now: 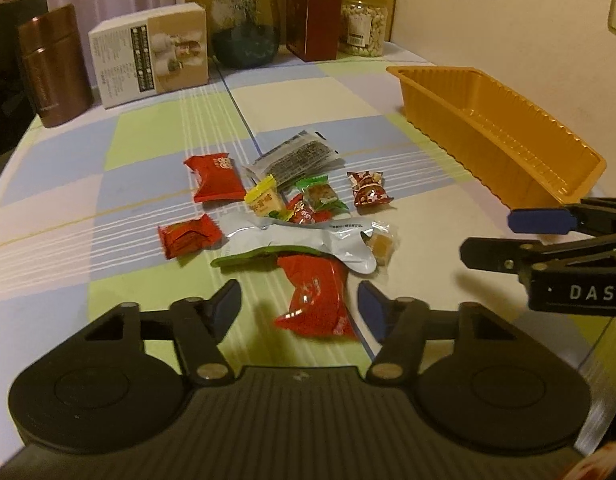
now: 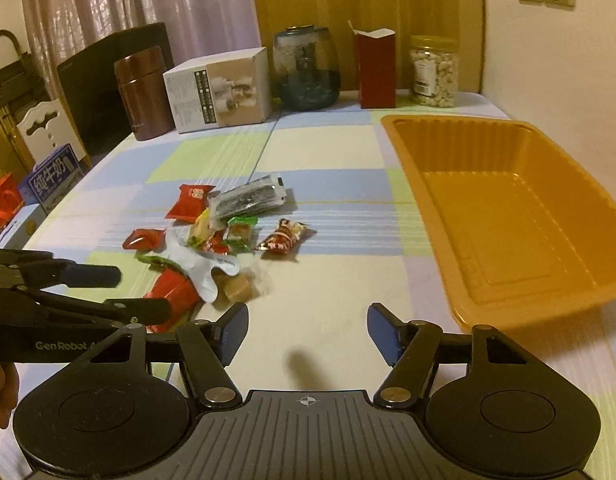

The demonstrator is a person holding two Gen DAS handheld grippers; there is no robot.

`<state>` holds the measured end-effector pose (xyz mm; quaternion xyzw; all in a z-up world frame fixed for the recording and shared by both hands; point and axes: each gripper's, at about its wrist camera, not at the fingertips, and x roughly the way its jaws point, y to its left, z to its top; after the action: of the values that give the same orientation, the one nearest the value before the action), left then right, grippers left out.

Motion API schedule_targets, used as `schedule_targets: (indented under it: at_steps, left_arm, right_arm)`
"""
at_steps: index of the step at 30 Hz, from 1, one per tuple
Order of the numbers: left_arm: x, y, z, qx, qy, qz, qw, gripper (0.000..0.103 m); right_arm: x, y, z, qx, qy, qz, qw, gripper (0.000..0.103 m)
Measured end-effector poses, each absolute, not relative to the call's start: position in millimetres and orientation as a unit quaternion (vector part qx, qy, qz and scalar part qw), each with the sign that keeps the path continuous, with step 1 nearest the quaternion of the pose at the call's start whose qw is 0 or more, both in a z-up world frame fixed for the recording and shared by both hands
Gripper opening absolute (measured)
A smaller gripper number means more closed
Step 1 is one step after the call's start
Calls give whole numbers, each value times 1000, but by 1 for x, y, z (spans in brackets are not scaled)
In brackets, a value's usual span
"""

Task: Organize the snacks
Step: 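Grasp a red snack packet with the left tool while the right tool grasps a clear-wrapped candy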

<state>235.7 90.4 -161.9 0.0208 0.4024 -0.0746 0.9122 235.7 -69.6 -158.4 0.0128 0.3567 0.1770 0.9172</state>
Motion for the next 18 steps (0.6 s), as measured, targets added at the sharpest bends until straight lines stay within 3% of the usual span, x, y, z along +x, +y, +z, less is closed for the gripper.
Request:
schedule_targets:
  at_steps: [8, 9, 18]
  left_arm:
    - [252, 91, -178, 21, 422, -100, 901, 35]
    - [253, 91, -178, 22, 422, -101, 901, 29]
    - [243, 109, -167, 9, 417, -87, 905, 26]
  right_arm:
    - [255, -53, -168, -14, 358, 206, 911, 64]
    - [257, -50, -169, -20, 358, 211, 909, 64]
    - [266, -22, -176, -65, 351, 268, 895, 63]
